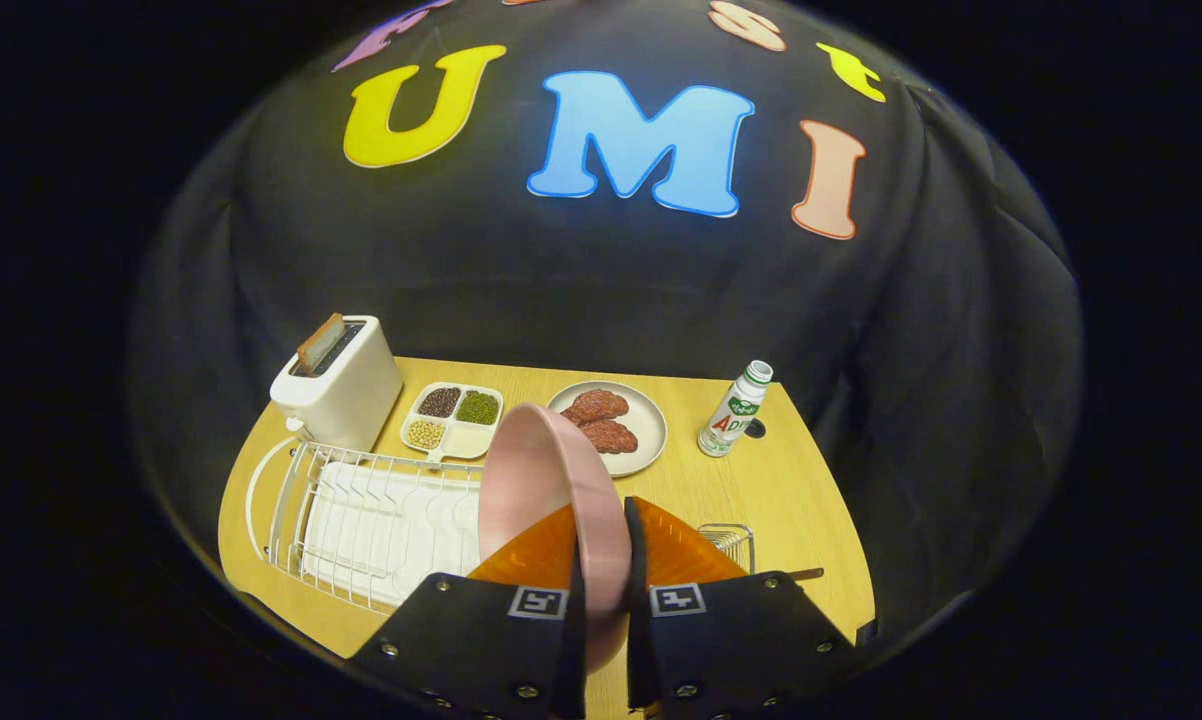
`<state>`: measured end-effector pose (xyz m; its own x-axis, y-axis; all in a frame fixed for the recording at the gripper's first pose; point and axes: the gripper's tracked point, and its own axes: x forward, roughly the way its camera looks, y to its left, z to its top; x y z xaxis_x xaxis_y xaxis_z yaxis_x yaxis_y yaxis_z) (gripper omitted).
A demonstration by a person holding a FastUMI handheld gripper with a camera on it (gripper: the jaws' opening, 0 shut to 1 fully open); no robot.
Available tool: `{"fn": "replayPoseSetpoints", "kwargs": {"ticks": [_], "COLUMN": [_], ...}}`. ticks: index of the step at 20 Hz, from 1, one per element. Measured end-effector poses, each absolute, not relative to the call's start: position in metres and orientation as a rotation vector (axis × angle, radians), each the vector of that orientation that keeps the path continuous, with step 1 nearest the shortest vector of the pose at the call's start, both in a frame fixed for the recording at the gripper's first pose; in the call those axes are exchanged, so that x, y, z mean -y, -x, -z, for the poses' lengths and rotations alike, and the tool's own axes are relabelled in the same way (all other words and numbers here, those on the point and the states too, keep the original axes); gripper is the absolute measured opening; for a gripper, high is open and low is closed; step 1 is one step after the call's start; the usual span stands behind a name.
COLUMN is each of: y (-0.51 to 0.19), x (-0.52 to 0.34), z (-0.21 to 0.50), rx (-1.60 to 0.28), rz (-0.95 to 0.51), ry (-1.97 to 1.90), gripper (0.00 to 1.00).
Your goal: Take the plate from the dish rack, then take the spoon from the basket and place it into the plate.
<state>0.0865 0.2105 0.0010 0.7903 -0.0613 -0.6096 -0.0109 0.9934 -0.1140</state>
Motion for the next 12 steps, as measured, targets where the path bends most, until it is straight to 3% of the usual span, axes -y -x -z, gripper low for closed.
{"fn": "replayPoseSetpoints", "kwargs": {"ticks": [7, 12], "y": [-0.031, 0.033], "x": [-0.167, -0.17], "z": [0.016, 0.083], "rx": [-0.675, -0.773], "rz": [-0.156, -0.357], "ry": [-0.025, -0.164], "gripper": [0.16, 0.16]}}
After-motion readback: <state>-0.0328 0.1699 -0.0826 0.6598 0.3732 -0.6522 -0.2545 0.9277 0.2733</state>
